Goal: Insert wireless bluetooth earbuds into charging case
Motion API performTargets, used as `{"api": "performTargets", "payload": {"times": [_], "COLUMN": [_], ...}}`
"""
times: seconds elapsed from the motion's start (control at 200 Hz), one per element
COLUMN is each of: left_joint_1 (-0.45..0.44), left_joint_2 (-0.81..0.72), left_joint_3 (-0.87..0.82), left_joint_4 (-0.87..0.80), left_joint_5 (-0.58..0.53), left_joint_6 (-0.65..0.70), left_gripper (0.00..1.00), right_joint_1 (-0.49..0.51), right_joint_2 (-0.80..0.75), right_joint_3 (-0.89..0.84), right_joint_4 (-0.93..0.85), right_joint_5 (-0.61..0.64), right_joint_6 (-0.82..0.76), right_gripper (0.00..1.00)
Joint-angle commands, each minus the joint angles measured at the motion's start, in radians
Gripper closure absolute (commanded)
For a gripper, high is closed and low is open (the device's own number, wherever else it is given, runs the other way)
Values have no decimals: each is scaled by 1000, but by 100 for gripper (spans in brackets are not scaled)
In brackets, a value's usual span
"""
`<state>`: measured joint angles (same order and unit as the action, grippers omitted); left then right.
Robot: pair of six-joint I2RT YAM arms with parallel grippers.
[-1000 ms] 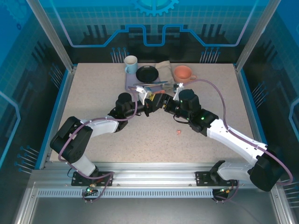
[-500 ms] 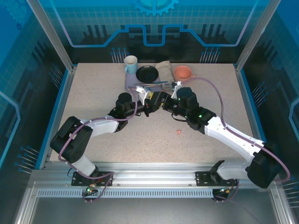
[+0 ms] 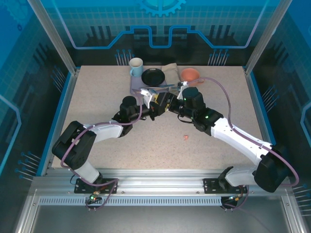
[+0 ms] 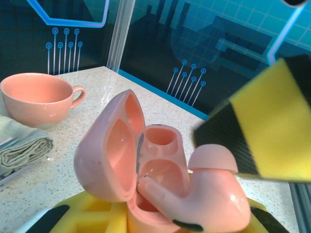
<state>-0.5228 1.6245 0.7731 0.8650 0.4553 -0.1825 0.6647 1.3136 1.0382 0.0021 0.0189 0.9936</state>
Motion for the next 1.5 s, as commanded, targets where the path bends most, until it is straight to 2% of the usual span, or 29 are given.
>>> {"api": "performTargets", "payload": {"times": [0.0,0.2,0.35,0.48,0.67,0.935,1.236,1.496], "left_joint_1": [-23,-25,-26,-29,-65,-161,-182,-167], "left_joint_2": [-3,-14,-20,-28,-37,63,138,35], "left_joint_3": [-3,-28,-29,-28,2,109,167,136], "left_joint_4": [37,22,-83,-258,-549,-865,-953,-868], "left_joint_5": [54,54,37,24,-37,-196,-329,-401], "left_joint_6": [24,22,31,83,225,356,350,302], "left_gripper": [100,100,100,100,100,100,100,100], "right_joint_1": [-32,-43,-56,-60,-68,-76,-80,-81], "right_joint_2": [-12,-54,-114,-162,-215,-198,-106,-7], "right_joint_3": [22,12,-49,-110,-235,-318,-296,-279], "right_joint_4": [25,-31,-89,-165,-232,-285,-347,-366], "right_joint_5": [32,27,42,79,119,165,155,130], "right_joint_6": [-22,-60,-72,-94,-100,-85,-81,-107], "right_gripper": [35,35,35,35,35,35,36,36]}}
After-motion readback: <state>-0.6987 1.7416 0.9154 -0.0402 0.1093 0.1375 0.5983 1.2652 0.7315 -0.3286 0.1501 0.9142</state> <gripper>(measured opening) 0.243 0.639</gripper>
